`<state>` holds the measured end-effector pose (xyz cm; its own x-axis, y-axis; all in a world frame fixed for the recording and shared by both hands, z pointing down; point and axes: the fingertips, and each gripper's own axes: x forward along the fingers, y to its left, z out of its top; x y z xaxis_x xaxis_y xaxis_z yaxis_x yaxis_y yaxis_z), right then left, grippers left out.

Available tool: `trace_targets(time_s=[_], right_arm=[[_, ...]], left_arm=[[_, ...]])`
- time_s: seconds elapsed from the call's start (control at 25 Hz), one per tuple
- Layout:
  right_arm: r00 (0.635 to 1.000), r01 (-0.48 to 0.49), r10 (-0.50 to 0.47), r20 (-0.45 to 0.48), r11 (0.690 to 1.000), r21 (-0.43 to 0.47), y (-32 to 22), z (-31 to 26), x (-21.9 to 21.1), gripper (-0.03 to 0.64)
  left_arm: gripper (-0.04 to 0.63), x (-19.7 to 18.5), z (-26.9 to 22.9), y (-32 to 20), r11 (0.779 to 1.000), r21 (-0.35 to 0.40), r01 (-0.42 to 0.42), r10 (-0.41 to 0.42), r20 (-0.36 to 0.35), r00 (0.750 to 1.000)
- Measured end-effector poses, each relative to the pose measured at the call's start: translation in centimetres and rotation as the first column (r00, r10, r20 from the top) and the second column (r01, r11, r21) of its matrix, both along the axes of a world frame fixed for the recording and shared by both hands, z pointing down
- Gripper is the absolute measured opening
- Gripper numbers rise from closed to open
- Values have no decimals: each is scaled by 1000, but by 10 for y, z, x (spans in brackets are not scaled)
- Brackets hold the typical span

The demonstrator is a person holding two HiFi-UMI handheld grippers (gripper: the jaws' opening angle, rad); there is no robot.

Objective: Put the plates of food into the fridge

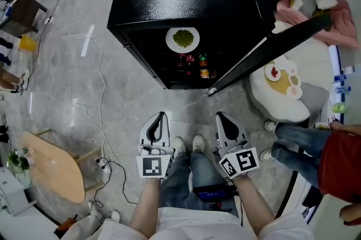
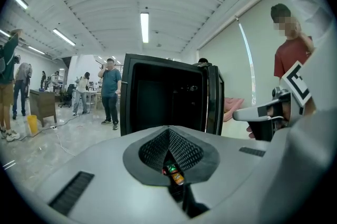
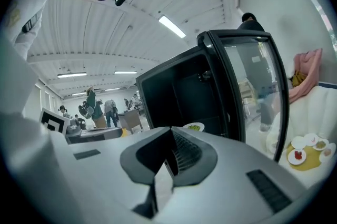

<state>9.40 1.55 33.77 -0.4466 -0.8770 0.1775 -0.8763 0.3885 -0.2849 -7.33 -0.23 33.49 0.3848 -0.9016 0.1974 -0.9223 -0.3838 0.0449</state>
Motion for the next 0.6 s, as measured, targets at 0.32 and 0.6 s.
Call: trace_targets(time_s=[0.32,0.6], right_arm=[[1000,-3,3,-4,1000,-4,16,-45,12,8],[999,-47,47,14,999,-8,24,-79,16,8]], left_arm=[[6,7,-43,17,999,14,-44,44,-3,999],[6,20,-73,12,998,23,-50,50,5,999]])
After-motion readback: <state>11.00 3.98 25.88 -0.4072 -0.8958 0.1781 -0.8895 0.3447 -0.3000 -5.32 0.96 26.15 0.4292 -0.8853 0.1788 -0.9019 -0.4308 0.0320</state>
